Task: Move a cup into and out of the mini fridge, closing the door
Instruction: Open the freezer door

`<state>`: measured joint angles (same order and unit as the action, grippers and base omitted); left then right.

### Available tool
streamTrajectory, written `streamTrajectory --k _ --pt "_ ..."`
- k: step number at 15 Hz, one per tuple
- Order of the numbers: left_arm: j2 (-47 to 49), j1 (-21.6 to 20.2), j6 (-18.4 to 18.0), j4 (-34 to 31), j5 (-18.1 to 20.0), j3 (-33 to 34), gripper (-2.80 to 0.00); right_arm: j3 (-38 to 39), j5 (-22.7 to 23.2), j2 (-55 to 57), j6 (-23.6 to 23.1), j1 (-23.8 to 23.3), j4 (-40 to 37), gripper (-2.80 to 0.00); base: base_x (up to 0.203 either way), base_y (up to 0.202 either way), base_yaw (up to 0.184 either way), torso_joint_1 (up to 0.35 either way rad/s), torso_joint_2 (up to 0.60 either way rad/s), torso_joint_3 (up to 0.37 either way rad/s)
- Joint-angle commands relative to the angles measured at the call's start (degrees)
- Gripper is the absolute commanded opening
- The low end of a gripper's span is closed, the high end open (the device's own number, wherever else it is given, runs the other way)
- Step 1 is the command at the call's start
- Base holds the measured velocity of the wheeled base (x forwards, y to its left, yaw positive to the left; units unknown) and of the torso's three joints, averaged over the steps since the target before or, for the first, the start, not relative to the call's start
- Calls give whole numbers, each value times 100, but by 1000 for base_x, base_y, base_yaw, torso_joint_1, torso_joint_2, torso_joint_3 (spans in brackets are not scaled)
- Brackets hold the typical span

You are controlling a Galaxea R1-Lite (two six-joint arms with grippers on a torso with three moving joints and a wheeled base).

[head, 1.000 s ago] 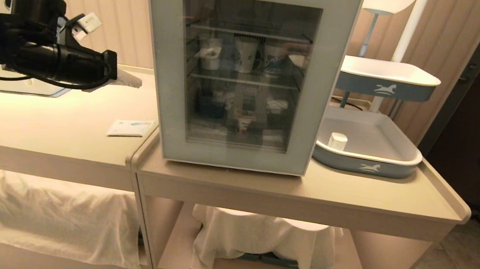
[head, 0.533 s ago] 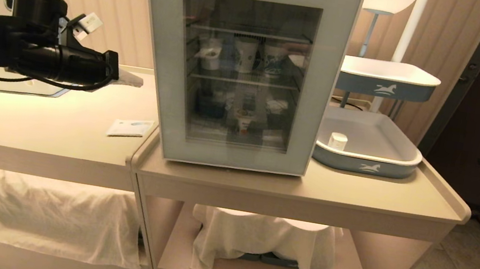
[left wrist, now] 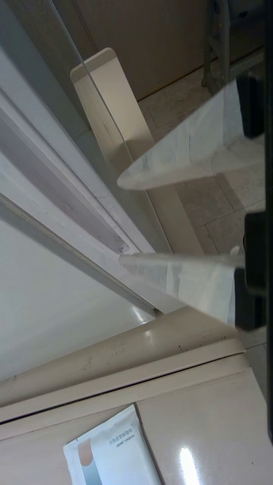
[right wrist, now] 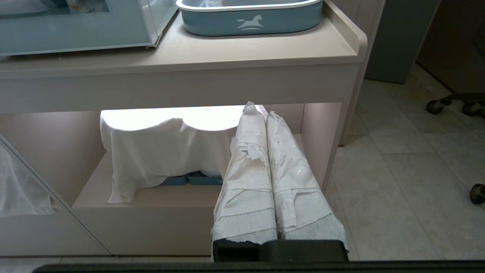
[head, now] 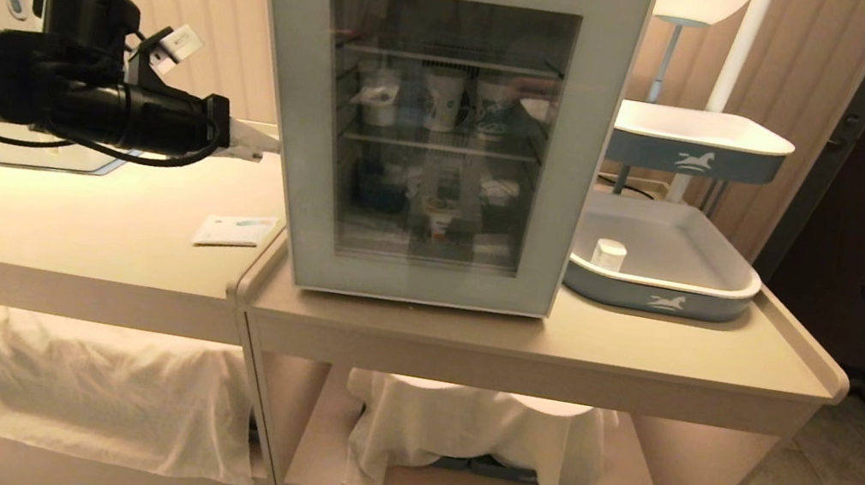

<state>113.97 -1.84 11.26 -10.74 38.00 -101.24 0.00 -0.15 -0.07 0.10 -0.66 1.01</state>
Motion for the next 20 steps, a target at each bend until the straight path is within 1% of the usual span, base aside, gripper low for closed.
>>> streamTrajectory --k 1,5,8,12,15,20 --pt "-69 0 7 -10 22 44 0 53 -2 7 -1 -4 4 -280 0 0 0 0 0 0" --pt "-276 -34 -6 -72 -78 291 0 53 -2 7 -1 -4 4 -280 0 0 0 0 0 0" --pt "-489 -50 3 -50 -74 501 0 53 -2 7 -1 -3 4 -280 0 0 0 0 0 0" --pt "-704 0 -54 100 142 618 0 53 -2 7 -1 -1 4 -280 0 0 0 0 0 0" --pt "-736 25 -54 484 480 667 0 53 -2 7 -1 -4 4 -280 0 0 0 0 0 0" --pt "-595 184 -70 852 515 596 0 53 -2 7 -1 -2 4 -280 0 0 0 0 0 0"
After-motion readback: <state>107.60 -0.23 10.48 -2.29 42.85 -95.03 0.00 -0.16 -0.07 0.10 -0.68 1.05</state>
